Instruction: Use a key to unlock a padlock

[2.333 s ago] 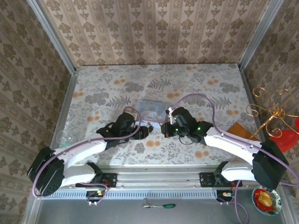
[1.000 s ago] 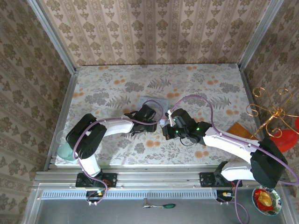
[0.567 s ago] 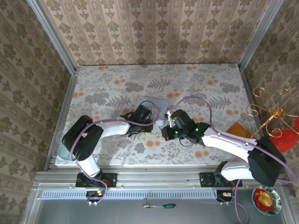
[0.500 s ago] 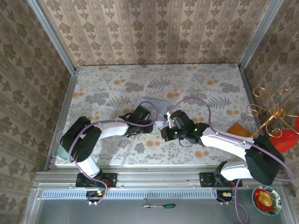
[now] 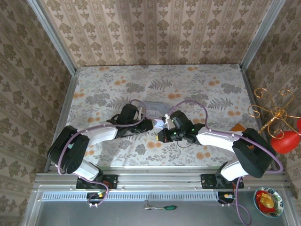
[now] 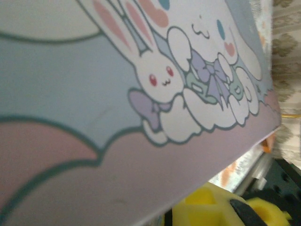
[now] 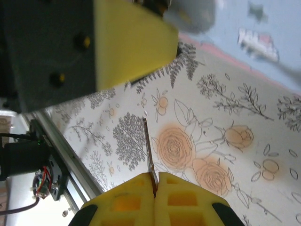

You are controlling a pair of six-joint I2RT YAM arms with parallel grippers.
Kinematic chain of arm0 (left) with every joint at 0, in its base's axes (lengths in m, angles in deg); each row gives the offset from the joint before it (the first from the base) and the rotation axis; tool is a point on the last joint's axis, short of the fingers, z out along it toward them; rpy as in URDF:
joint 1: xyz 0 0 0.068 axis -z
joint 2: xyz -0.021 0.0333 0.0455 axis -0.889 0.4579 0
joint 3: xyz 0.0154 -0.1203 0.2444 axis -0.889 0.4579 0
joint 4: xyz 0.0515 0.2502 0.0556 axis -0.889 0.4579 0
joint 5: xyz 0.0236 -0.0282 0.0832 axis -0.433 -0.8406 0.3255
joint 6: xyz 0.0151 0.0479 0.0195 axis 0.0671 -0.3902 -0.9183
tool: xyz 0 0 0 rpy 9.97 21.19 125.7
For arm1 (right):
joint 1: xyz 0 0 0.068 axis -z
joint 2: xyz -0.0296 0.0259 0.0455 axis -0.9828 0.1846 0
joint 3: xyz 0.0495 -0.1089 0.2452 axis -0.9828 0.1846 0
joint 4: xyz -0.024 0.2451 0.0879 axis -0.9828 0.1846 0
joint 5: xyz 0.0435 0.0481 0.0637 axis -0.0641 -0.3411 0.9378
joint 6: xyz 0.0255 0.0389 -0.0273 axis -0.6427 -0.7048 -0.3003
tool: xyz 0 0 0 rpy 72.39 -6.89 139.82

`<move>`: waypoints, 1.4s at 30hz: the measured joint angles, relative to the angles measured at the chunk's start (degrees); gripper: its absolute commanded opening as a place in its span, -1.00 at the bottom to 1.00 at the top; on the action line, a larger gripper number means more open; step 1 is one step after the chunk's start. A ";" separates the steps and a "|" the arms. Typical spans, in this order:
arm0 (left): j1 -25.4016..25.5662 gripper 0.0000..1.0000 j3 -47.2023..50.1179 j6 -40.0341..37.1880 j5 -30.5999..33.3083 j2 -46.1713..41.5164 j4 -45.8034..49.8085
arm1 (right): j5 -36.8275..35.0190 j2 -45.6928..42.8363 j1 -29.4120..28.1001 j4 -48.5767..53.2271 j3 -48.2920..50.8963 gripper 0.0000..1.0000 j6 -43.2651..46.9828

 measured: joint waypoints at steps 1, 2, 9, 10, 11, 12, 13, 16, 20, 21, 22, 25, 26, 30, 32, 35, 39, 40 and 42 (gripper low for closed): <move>-0.22 -0.93 0.55 0.81 -1.11 -0.44 -0.66 | 0.61 0.15 0.35 -0.37 0.00 -1.00 -0.22; -0.44 -0.94 0.98 1.53 -2.08 -0.85 -1.33 | 1.31 0.33 0.83 -0.70 0.00 -1.00 -0.46; -2.40 -0.96 4.00 6.03 -8.46 -1.66 -8.15 | 5.38 0.39 3.85 -3.15 0.55 -1.00 -1.05; -2.47 -0.96 4.26 6.58 -9.09 -1.66 -8.81 | 5.86 0.39 4.09 -3.34 0.70 -1.00 -1.11; -2.47 -0.96 4.48 7.13 -9.73 -1.66 -9.75 | 6.38 0.39 4.35 -3.52 0.83 -1.00 -1.33; -2.47 -0.97 4.70 7.50 -10.19 -1.66 -10.62 | 6.84 0.39 4.52 -3.76 0.87 -1.00 -1.64; -2.47 -0.97 4.96 7.93 -10.69 -1.66 -11.47 | 7.41 0.39 4.76 -4.17 0.87 -1.00 -1.99; -2.49 -0.97 5.84 9.03 -11.54 -1.66 -13.70 | 9.11 0.39 5.27 -5.05 0.87 -1.00 -2.32; -2.51 -0.97 7.02 10.93 -11.72 -1.25 -17.51 | 12.11 0.42 6.86 -5.44 0.87 -1.00 -2.38; -2.51 -0.97 7.26 11.67 -11.85 -0.92 -18.73 | 12.90 0.48 7.30 -5.60 0.87 -1.00 -2.56; -2.51 -0.97 7.45 12.11 -11.87 -0.68 -19.76 | 13.53 0.61 7.63 -5.66 0.87 -1.00 -2.56; -2.51 -0.98 7.91 13.33 -12.04 0.11 -22.10 | 15.10 0.72 8.26 -6.03 0.87 -1.00 -2.58; -2.54 -0.98 7.96 13.51 -12.04 0.22 -22.58 | 15.30 0.72 8.35 -6.14 0.87 -1.00 -2.58; -2.62 -0.98 8.11 14.14 -12.15 0.61 -23.87 | 15.69 0.72 8.57 -6.58 0.94 -1.00 -2.75; -2.84 -0.98 8.13 14.47 -12.46 0.63 -24.15 | 15.93 0.79 8.55 -7.39 1.09 -1.00 -3.23; -3.17 -0.98 8.15 14.95 -12.59 0.72 -24.59 | 16.35 1.25 8.59 -8.50 1.07 -1.00 -3.67; -3.30 -0.98 8.15 15.15 -12.72 1.07 -25.00 | 16.57 1.60 8.61 -9.03 1.07 -1.00 -3.82; -3.30 -0.98 8.15 15.26 -12.74 1.11 -25.11 | 16.59 1.60 8.61 -9.03 1.07 -1.00 -3.82; -3.39 -0.98 8.15 15.67 -12.94 1.42 -25.86 | 16.83 1.60 8.59 -9.03 1.07 -1.00 -3.82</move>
